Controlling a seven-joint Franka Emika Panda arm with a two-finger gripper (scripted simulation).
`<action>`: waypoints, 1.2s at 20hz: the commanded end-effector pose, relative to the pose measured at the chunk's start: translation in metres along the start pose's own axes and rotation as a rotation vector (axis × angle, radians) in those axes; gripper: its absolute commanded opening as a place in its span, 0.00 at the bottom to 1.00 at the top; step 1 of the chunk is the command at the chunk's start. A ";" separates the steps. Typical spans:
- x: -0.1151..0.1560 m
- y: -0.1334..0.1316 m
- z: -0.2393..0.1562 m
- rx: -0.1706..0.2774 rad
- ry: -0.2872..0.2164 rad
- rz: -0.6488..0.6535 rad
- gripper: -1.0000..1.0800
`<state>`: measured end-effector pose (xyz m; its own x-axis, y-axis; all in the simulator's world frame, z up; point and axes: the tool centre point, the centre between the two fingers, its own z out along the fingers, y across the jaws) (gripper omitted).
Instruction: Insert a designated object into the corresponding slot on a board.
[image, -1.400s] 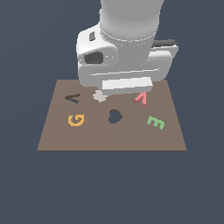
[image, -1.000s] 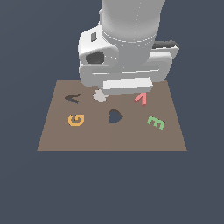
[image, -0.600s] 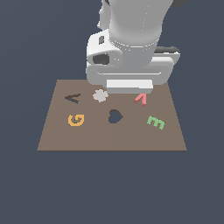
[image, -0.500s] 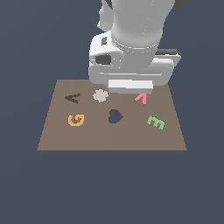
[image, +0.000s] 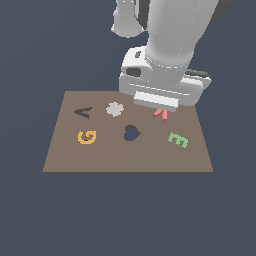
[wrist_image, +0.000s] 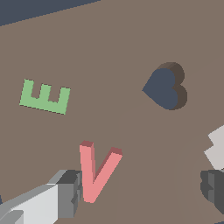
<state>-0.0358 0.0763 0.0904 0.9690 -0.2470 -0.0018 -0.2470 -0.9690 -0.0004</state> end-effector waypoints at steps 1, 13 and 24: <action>-0.006 -0.008 0.009 0.000 0.001 0.055 0.96; -0.020 -0.034 0.037 -0.001 0.002 0.217 0.96; -0.021 -0.038 0.041 0.000 0.002 0.237 0.96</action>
<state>-0.0471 0.1185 0.0498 0.8836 -0.4682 0.0000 -0.4682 -0.8836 0.0001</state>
